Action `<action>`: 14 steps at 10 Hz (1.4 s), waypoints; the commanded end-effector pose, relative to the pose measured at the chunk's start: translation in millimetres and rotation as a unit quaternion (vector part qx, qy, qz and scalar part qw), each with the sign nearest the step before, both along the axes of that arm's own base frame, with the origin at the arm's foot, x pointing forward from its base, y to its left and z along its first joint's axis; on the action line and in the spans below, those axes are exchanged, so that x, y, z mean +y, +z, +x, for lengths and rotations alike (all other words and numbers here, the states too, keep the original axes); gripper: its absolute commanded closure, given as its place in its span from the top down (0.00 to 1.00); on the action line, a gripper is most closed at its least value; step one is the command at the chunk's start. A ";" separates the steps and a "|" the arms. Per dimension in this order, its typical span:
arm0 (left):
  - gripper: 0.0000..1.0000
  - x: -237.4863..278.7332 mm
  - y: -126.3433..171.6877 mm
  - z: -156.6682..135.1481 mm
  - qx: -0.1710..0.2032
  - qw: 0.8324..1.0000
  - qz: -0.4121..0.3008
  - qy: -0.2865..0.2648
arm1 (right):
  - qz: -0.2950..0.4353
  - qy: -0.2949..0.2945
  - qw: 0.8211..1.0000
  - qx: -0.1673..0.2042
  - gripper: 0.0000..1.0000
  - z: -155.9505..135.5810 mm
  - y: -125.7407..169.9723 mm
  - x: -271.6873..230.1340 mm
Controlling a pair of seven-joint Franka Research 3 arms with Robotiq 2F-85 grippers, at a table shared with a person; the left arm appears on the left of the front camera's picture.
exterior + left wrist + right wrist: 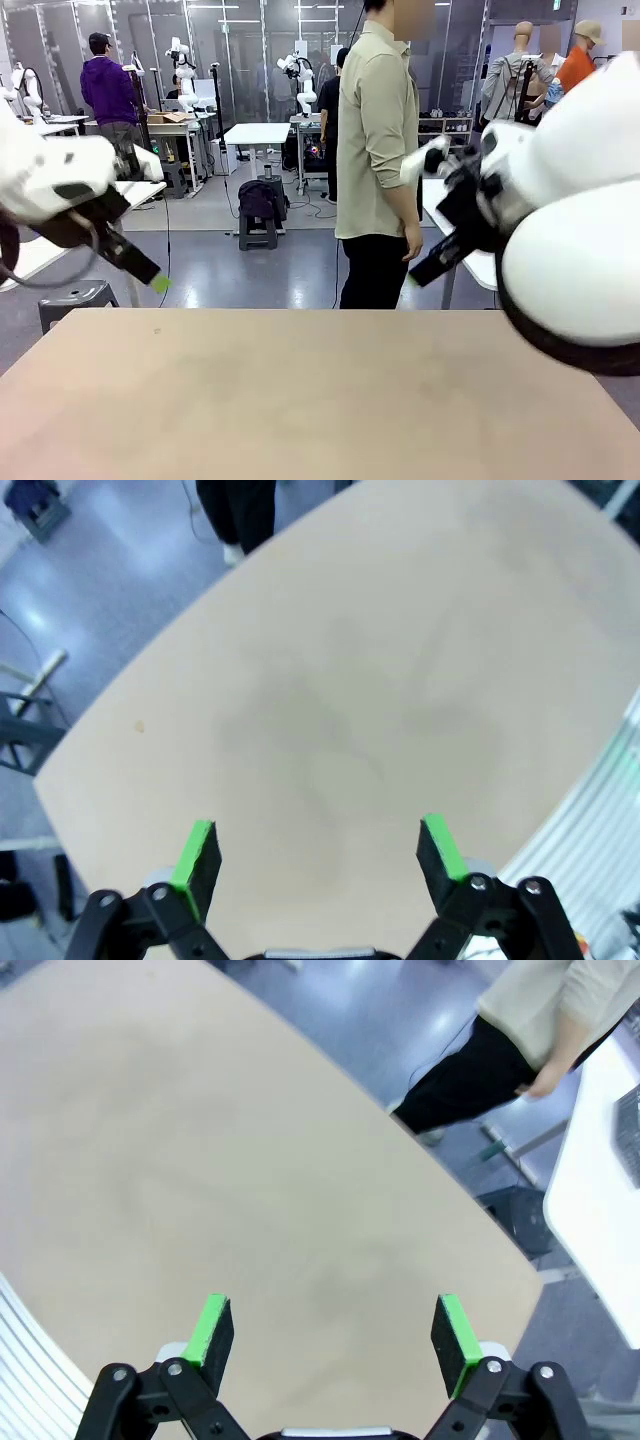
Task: Fold the towels and place them in the basket.
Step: When a person lays out a Towel with hook on the table, fold it in half twice.
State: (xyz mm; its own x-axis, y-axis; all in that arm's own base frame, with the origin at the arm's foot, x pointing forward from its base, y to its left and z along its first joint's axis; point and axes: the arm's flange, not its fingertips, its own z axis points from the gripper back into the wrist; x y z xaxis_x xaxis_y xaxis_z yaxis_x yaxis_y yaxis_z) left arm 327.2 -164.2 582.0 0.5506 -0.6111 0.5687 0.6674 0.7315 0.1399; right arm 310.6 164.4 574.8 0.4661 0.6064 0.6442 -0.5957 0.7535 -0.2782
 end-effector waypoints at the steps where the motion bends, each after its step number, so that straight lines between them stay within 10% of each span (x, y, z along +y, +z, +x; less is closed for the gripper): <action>1: 1.00 6.7 42.5 -33.1 -0.024 0.999 0.008 -0.026 | -0.004 -0.006 1.000 -0.028 1.00 -40.5 46.2 1.2; 7: 1.00 107.9 87.8 -123.5 -0.119 0.985 -0.120 -0.036 | 0.103 -0.034 0.987 -0.121 1.00 -139.9 78.7 -57.2; 14: 1.00 139.8 89.0 -132.2 -0.129 0.980 -0.152 -0.019 | 0.104 -0.031 0.985 -0.131 1.00 -145.7 118.0 -61.1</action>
